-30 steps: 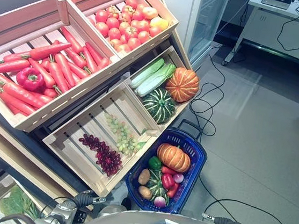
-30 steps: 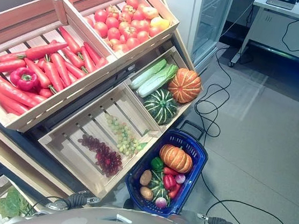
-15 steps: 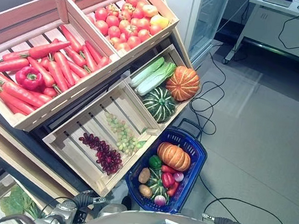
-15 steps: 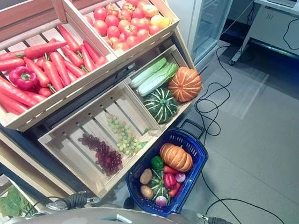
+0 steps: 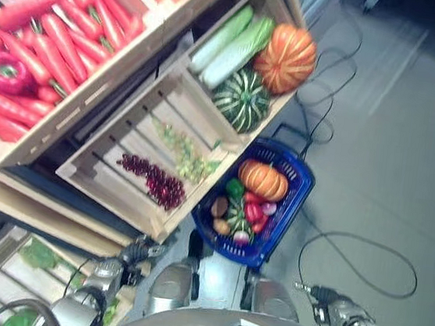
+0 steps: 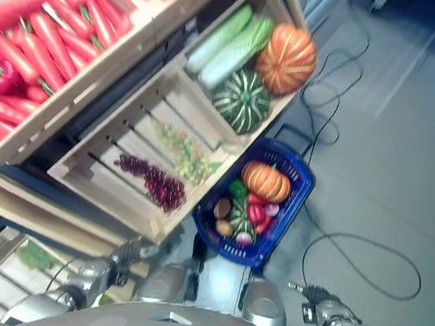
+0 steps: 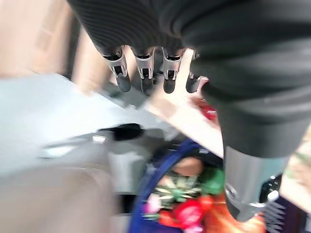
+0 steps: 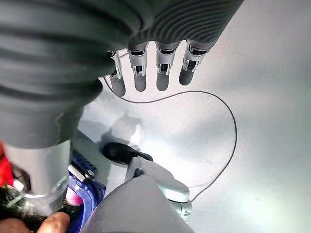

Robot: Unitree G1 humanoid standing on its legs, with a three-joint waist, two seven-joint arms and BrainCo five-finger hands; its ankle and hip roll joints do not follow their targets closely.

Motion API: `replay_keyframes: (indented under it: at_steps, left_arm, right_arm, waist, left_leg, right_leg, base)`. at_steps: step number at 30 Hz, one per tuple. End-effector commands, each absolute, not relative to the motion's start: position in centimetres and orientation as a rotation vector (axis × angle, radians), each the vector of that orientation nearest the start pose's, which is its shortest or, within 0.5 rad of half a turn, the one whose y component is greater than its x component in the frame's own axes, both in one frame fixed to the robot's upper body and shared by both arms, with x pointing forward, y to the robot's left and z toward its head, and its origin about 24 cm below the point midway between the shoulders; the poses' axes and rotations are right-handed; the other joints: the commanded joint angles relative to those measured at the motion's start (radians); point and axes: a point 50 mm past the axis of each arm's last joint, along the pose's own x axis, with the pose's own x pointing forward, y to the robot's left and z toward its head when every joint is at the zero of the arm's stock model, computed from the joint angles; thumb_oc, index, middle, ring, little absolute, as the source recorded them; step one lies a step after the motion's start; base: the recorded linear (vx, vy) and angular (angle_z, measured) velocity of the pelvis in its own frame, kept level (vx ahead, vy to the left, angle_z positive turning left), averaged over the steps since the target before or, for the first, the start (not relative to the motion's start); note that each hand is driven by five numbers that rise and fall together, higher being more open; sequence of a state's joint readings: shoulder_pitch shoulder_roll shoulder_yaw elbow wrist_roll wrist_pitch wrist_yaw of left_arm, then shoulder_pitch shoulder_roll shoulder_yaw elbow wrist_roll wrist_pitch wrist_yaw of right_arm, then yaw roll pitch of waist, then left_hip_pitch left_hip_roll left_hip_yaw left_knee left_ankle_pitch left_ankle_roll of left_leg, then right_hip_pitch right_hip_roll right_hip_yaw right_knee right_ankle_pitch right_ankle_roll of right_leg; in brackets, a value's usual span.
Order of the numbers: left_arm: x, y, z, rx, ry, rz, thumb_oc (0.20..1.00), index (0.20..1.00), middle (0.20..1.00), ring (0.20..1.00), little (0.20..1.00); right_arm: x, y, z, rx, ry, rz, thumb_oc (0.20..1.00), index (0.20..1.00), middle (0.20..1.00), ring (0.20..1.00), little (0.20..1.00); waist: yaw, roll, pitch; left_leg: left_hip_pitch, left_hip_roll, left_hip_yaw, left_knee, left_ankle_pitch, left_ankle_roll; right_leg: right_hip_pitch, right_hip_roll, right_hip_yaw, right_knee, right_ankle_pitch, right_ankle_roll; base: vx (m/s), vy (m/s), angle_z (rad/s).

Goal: Pick up fruits and vegetables into the basket

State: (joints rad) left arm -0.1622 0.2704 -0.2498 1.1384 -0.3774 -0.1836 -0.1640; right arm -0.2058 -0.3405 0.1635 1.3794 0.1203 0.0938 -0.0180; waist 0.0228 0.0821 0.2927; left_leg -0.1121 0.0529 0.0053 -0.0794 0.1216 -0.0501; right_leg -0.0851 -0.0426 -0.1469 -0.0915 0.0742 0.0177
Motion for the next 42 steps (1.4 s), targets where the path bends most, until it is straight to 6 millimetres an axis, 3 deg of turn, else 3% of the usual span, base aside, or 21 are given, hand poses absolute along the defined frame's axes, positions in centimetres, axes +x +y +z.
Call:
replay_keyframes:
  at_steps: [1,12,15,21,23,26,27,29,31,32,35,38,42]
  left_arm:
    - [22.4,21.1,-9.8,-0.027,0.625,-0.081,1.0,1.0,1.0,1.0,1.0]
    - [28.5,20.0,-2.5,-0.039,0.22,-0.158,1.0,1.0,1.0,1.0,1.0]
    - [30.9,19.6,2.1,0.009,0.026,-0.215,1.0,1.0,1.0,1.0,1.0]
    - [33.5,19.1,8.5,0.118,-0.208,-0.221,1.0,1.0,1.0,1.0,1.0]
    - [34.9,19.0,12.7,0.188,-0.334,-0.214,1.0,1.0,1.0,1.0,1.0]
    - [35.7,18.6,16.1,0.288,-0.448,-0.197,1.0,1.0,1.0,1.0,1.0]
    - [35.7,18.5,16.3,0.297,-0.455,-0.195,1.0,1.0,1.0,1.0,1.0]
    - [36.1,18.4,18.9,0.434,-0.553,-0.147,1.0,1.0,1.0,1.0,1.0]
    - [36.2,18.4,19.9,0.499,-0.592,-0.118,1.0,1.0,1.0,1.0,1.0]
    - [36.4,18.5,21.2,0.633,-0.645,-0.071,1.0,1.0,1.0,1.0,1.0]
    - [36.5,18.6,22.2,0.787,-0.698,-0.015,1.0,1.0,1.0,1.0,1.0]
    - [37.0,19.3,23.7,1.099,-0.771,0.077,1.0,1.0,1.0,1.0,1.0]
    - [37.6,20.2,24.9,1.361,-0.782,0.118,1.0,1.0,1.0,1.0,1.0]
  right_arm:
    - [14.7,-28.2,-13.3,-0.322,1.231,-0.227,1.0,1.0,1.0,1.0,1.0]
    - [17.6,-29.0,-11.8,-0.305,1.139,-0.26,1.0,1.0,1.0,1.0,1.0]
    - [18.6,-29.4,-11.1,-0.298,1.103,-0.282,1.0,1.0,1.0,1.0,1.0]
    - [20.3,-29.6,-10.1,-0.283,1.045,-0.3,1.0,1.0,1.0,1.0,1.0]
    - [21.1,-29.7,-9.5,-0.274,1.019,-0.306,1.0,1.0,1.0,1.0,1.0]
    - [21.6,-29.5,-9.3,-0.264,0.999,-0.311,1.0,1.0,1.0,1.0,1.0]
    - [21.7,-29.5,-9.3,-0.264,0.997,-0.312,1.0,1.0,1.0,1.0,1.0]
    - [22.0,-29.5,-9.0,-0.26,0.982,-0.316,1.0,1.0,1.0,1.0,1.0]
    - [22.2,-29.5,-8.9,-0.259,0.975,-0.314,1.0,1.0,1.0,1.0,1.0]
    - [22.3,-29.6,-8.8,-0.261,0.967,-0.314,1.0,1.0,1.0,1.0,1.0]
    - [22.5,-29.7,-8.6,-0.26,0.958,-0.315,1.0,1.0,1.0,1.0,1.0]
    - [23.1,-29.9,-8.1,-0.271,0.936,-0.313,1.0,1.0,1.0,1.0,1.0]
    - [23.5,-30.4,-7.6,-0.289,0.922,-0.308,1.0,1.0,1.0,1.0,1.0]
  waist:
    - [-0.003,-0.038,0.034]
    - [0.008,-0.039,0.094]
    - [0.005,-0.035,0.131]
    - [0.005,-0.036,0.183]
    - [-0.002,-0.042,0.216]
    - [-0.012,-0.045,0.227]
    - [-0.013,-0.046,0.227]
    - [-0.021,-0.048,0.227]
    - [-0.025,-0.05,0.227]
    - [-0.029,-0.054,0.227]
    - [-0.035,-0.056,0.227]
    - [-0.05,-0.061,0.227]
    - [-0.066,-0.065,0.227]
  left_leg:
    - [-0.025,0.009,-0.021,-0.008,-0.041,-0.023]
    - [-0.079,0.0,-0.026,-0.008,-0.03,-0.017]
    - [-0.101,-0.005,-0.027,0.0,-0.027,-0.009]
    - [-0.183,-0.013,-0.018,0.084,-0.038,-0.007]
    - [-0.255,-0.021,-0.015,0.185,-0.058,-0.006]
    - [-0.329,-0.029,-0.01,0.272,-0.078,-0.001]
    - [-0.336,-0.029,-0.01,0.278,-0.08,-0.001]
    - [-0.4,-0.036,-0.009,0.339,-0.094,0.008]
    - [-0.425,-0.039,-0.009,0.366,-0.102,0.01]
    - [-0.462,-0.04,-0.01,0.403,-0.111,0.013]
    - [-0.489,-0.038,-0.013,0.43,-0.12,0.017]
    - [-0.521,-0.024,-0.003,0.46,-0.127,0.016]
    - [-0.543,-0.014,0.003,0.491,-0.139,0.013]
  right_leg:
    - [-0.056,-0.074,0.052,0.004,0.042,0.093]
    - [-0.121,-0.075,0.05,0.027,0.056,0.091]
    - [-0.155,-0.071,0.071,0.057,0.047,0.084]
    - [-0.232,-0.079,0.058,0.136,0.035,0.081]
    - [-0.289,-0.082,0.052,0.212,0.018,0.076]
    - [-0.359,-0.088,0.047,0.282,0.001,0.074]
    - [-0.365,-0.088,0.047,0.288,-0.001,0.074]
    - [-0.433,-0.089,0.051,0.355,-0.016,0.071]
    - [-0.461,-0.088,0.055,0.384,-0.026,0.07]
    - [-0.501,-0.085,0.06,0.423,-0.037,0.066]
    - [-0.529,-0.076,0.07,0.451,-0.048,0.06]
    - [-0.566,-0.066,0.075,0.481,-0.055,0.055]
    - [-0.588,-0.058,0.079,0.509,-0.066,0.051]
  base:
    - [-0.09,-0.013,0.03]
    - [-0.06,0.007,0.01]
    - [-0.07,-0.002,0.0]
    - [-0.1,-0.022,0.01]
    - [-0.12,-0.047,-0.01]
    - [-0.06,-0.033,-0.01]
    - [-0.04,-0.021,0.03]
    - [-0.03,-0.008,0.1]
    - [-0.02,-0.001,0.16]
    - [-0.01,-0.006,0.16]
    - [0.01,0.003,0.09]
    - [0.0,0.012,-0.04]
    - [0.0,0.009,0.0]
